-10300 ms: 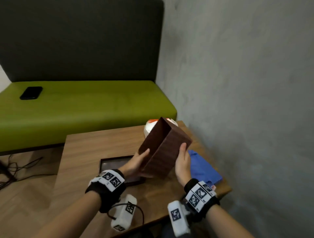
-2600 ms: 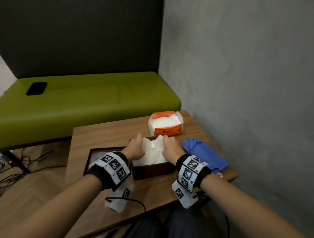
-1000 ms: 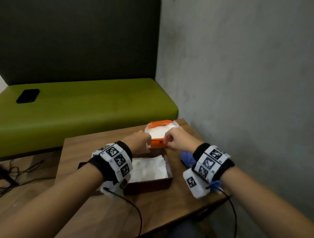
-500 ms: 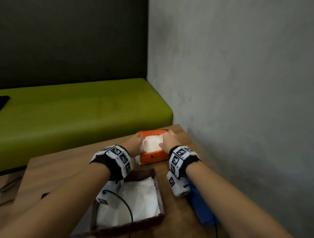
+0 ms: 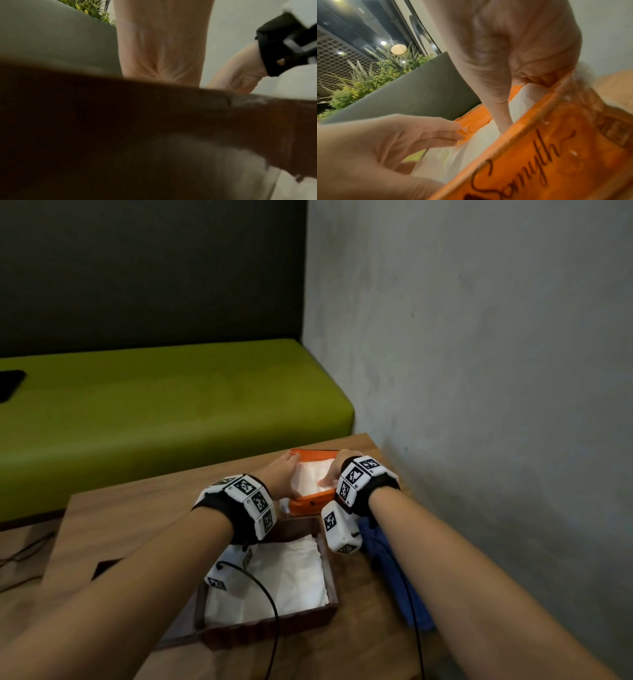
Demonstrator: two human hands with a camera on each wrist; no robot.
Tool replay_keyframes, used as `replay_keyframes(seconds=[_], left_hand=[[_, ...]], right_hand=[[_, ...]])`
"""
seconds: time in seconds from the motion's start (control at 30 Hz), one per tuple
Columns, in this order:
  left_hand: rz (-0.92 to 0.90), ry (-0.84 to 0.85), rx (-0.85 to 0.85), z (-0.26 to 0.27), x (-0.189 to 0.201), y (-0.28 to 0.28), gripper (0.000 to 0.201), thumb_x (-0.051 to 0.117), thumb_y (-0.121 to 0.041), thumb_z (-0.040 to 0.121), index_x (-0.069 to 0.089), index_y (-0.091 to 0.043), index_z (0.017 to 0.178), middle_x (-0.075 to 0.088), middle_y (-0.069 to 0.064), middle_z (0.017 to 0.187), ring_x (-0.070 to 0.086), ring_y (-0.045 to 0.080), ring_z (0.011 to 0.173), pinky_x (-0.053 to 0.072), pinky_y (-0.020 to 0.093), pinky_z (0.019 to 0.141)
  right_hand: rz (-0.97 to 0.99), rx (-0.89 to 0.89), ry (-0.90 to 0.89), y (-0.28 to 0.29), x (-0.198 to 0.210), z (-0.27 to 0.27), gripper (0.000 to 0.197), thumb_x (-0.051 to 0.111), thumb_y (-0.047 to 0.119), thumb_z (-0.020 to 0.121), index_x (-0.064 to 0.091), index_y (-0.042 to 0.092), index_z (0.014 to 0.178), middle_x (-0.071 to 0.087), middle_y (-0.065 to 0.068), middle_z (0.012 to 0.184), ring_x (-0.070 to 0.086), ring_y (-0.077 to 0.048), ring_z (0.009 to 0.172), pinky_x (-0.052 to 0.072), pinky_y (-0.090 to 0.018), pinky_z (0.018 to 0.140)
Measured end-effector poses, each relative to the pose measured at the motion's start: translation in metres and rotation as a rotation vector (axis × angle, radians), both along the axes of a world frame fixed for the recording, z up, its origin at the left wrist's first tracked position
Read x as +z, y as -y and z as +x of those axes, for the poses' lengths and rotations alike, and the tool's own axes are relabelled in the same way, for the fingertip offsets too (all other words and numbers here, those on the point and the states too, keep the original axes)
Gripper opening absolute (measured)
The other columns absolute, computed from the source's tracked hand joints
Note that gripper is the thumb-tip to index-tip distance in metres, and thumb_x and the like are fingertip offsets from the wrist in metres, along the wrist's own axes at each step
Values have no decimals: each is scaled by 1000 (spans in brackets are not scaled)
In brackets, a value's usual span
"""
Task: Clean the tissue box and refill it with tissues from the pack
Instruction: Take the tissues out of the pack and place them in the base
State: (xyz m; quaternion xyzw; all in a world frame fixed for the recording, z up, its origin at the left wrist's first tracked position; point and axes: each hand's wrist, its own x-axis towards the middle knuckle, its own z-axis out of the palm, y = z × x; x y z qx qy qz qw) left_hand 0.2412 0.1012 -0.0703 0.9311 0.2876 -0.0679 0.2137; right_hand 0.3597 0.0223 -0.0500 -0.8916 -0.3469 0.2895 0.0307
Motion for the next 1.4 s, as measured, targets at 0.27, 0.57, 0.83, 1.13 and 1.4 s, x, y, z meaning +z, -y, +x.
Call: replay_keyframes(seconds=[0.27,0.57,0.83,1.13,1.4], left_hand=[[-20,-13,14,4,-8,-3,94,71,-22,79,9,1,146,12,15,157,13,25,145,15,28,116],[-43,-9,19,5,-13,-2,94,75,-19,74,14,-1,144,16,15,155,18,27,143,22,33,117],[-40,8,78,8,-21,-1,83,77,-18,72,26,5,133,31,22,144,29,31,136,28,35,111],[-74,67,138,6,-23,2,77,77,-19,69,32,3,128,36,22,135,33,33,130,30,38,108],[-117,140,158,-1,-11,7,91,77,-39,61,32,-8,134,37,18,138,29,34,133,32,47,109]], right_hand=[[25,37,112,6,-1,-3,57,65,38,84,53,-4,121,55,-21,129,53,-36,118,47,-43,96],[-76,-5,109,-5,-2,-1,83,78,48,67,48,0,127,59,-18,124,58,-35,110,49,-45,94],[49,-152,-184,-14,0,25,68,85,58,35,67,21,89,71,-2,98,67,-22,90,54,-35,87],[331,-70,-119,7,3,-6,53,74,32,73,58,7,117,63,-10,117,58,-26,107,45,-27,78],[496,-96,21,15,11,-11,42,71,13,73,58,2,111,67,-15,107,62,-28,102,42,-25,63]])
